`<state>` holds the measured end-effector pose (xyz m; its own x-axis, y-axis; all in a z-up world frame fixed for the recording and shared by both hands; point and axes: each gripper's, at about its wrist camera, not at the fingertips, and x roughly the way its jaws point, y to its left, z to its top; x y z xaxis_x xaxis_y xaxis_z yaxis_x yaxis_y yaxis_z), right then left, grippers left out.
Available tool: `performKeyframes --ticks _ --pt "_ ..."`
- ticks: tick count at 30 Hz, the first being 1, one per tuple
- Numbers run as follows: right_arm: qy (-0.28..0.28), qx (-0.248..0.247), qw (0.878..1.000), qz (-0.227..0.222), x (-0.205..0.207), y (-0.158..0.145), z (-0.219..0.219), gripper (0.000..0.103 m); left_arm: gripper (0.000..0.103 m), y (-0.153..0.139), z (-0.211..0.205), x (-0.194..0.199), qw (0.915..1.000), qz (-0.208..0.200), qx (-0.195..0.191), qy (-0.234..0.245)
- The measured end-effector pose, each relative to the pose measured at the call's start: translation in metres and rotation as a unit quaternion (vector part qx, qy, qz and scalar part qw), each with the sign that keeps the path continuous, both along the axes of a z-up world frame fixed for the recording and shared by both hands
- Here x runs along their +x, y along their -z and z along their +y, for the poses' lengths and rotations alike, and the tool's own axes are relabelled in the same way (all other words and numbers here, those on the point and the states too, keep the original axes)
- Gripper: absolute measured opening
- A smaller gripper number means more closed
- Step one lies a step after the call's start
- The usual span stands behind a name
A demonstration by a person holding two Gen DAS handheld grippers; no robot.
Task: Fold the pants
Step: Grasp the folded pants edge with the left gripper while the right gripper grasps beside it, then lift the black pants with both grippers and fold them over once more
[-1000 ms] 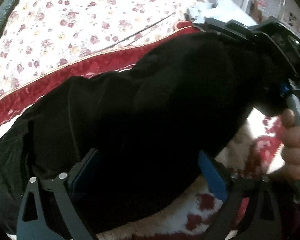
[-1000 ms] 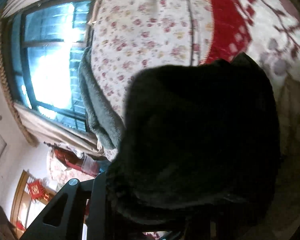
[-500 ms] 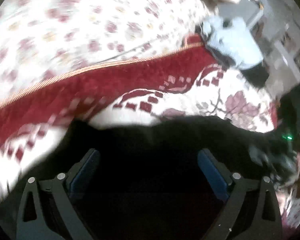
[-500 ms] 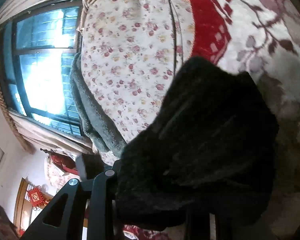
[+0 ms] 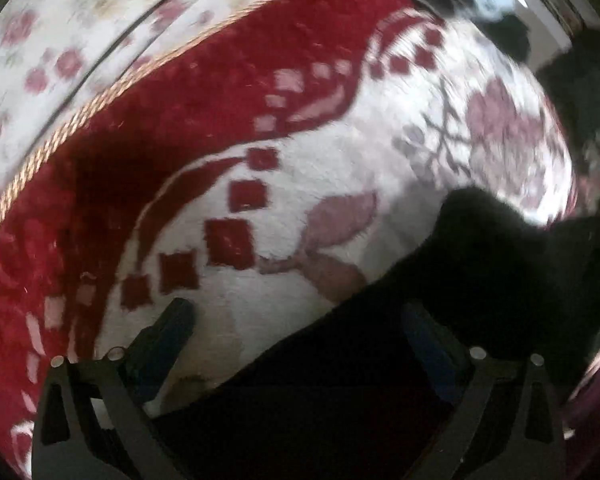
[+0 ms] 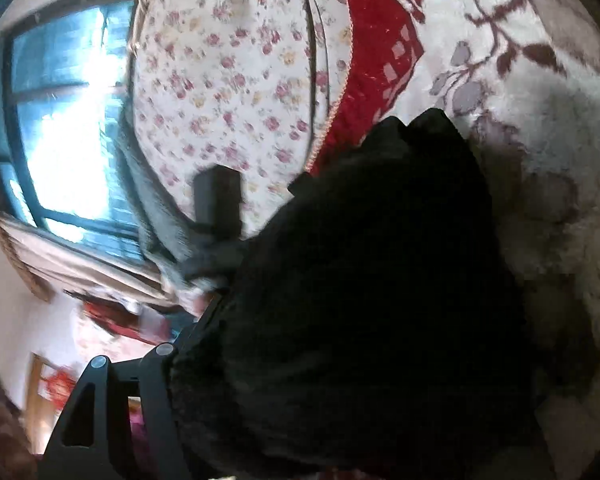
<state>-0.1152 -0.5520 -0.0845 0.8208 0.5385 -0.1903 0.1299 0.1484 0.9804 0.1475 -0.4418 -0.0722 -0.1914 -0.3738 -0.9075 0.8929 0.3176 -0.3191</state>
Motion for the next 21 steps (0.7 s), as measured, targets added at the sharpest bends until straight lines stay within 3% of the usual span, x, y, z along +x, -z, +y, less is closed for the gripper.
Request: performKeyframes --ticks 2,6,10,16,18,20,21 --pt "-0.001 -0.004 1.000 0.001 0.000 -0.001 0.002 0.064 0.101 -0.001 0.001 -0.006 1.0000 0.001 0.001 0.006" --pt "0.008 0.019 1.000 -0.009 -0.012 0.003 0.001 0.062 0.090 -0.017 0.010 -0.006 0.9975 0.061 -0.021 0.027" --pt "0.009 0.025 1.000 -0.015 -0.016 0.002 0.002 0.062 0.090 -0.019 0.007 -0.012 0.9967 0.063 -0.017 0.048" --pt "0.022 0.055 0.998 -0.017 -0.025 0.005 0.001 0.062 0.091 -0.013 0.002 -0.016 0.9870 0.135 -0.019 0.085" --pt "0.024 0.058 0.998 -0.019 -0.026 0.005 0.001 0.062 0.092 -0.020 0.005 -0.008 0.9845 0.148 -0.047 0.081" --pt "0.023 0.063 0.998 -0.019 -0.026 0.006 0.001 0.062 0.103 -0.021 0.007 0.006 0.9762 0.194 -0.072 0.064" --pt "0.026 0.068 0.997 -0.019 -0.026 0.007 0.001 0.062 0.103 -0.018 0.007 0.013 0.9710 0.220 -0.077 0.054"
